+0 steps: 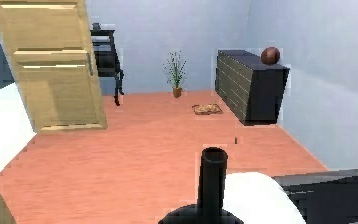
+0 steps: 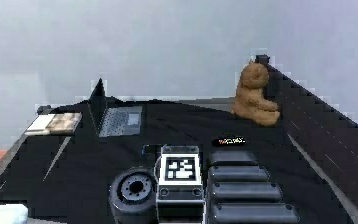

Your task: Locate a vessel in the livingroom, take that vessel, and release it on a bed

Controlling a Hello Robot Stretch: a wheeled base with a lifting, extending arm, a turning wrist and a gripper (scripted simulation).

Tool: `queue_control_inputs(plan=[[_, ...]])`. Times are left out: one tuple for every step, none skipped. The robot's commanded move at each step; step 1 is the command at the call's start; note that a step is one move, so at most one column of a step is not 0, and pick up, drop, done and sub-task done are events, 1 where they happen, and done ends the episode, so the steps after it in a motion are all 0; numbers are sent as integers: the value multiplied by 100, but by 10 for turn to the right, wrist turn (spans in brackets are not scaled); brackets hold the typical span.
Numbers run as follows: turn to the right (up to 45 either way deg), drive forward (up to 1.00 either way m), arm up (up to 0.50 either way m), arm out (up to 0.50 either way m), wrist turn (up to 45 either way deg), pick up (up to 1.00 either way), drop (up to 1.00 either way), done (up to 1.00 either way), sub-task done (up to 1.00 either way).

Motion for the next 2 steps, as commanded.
queue_control_inputs(plan=[[210,0,0,0,0,0,0,0,0],[0,0,0,48,0,0,0,0,0]])
